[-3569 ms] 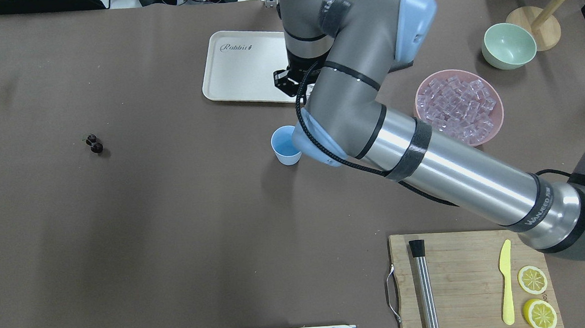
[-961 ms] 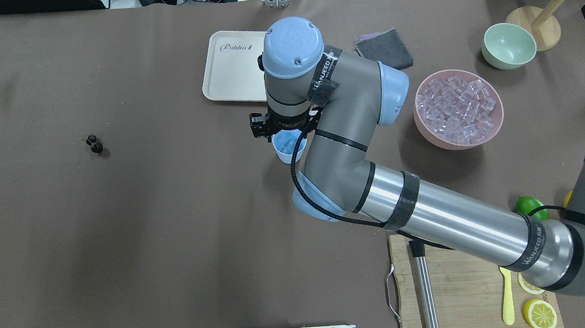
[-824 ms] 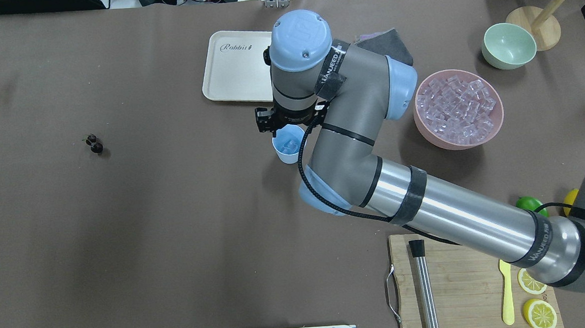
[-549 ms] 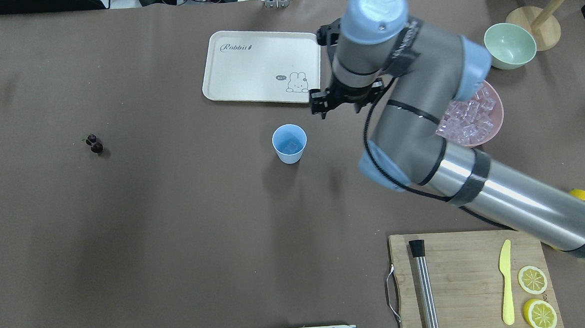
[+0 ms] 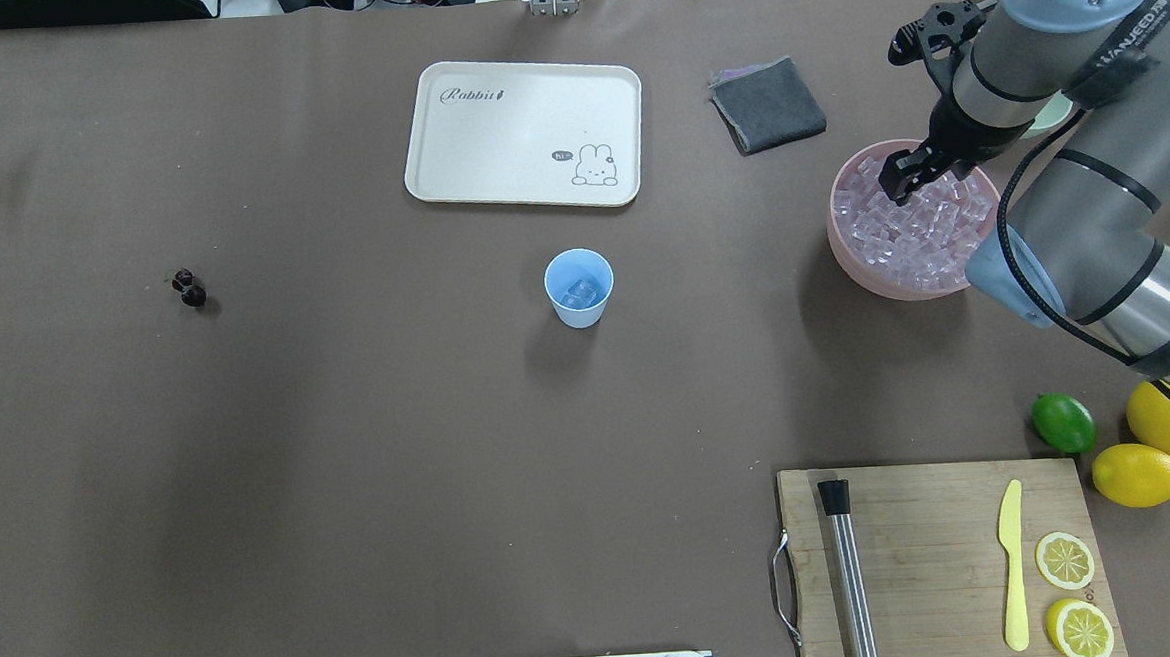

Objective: Put ice and cherries in cup
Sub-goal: 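Move the right gripper back to the pink bowl of ice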

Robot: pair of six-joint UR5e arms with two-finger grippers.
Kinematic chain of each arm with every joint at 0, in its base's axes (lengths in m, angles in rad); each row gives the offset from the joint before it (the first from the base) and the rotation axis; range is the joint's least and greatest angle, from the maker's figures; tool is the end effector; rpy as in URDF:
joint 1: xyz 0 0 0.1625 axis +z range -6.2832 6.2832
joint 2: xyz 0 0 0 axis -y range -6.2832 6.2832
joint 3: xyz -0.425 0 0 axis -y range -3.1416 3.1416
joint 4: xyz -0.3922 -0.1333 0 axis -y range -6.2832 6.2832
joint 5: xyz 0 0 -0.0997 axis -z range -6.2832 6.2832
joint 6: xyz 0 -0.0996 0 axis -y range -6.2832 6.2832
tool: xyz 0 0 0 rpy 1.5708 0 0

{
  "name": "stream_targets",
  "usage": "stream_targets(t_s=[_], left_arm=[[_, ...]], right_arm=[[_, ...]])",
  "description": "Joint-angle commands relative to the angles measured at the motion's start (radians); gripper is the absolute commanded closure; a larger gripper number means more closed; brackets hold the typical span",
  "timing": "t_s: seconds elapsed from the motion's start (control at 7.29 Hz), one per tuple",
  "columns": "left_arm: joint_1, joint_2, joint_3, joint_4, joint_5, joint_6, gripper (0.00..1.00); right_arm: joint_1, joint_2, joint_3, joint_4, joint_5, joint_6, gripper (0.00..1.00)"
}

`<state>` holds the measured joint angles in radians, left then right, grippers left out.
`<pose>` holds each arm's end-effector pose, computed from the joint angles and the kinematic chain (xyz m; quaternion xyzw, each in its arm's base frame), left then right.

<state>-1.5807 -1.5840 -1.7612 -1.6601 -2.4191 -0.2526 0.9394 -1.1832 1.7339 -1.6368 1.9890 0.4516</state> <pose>-0.0636 -0.5036 0.5424 0.0827 0.4202 -0.0585 0.9017 -0.2943 -0.5597 0.3848 0.0973 -0.2937 -0.1349 0.9413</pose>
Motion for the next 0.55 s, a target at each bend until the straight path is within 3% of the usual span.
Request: stream_targets(t_s=[0.0, 0.41], left_arm=[[0.001, -0.005, 0.000, -0.001, 0.000, 0.001, 0.02], [-0.001, -0.005, -0.003, -0.021, 0.000, -0.002, 0.02]], right_arm=[[-0.066, -0.018, 0.033, -0.070, -0.096, -0.002, 0.28], [-0.094, -0.041, 0.033, -0.094, -0.131, -0.007, 0.32]])
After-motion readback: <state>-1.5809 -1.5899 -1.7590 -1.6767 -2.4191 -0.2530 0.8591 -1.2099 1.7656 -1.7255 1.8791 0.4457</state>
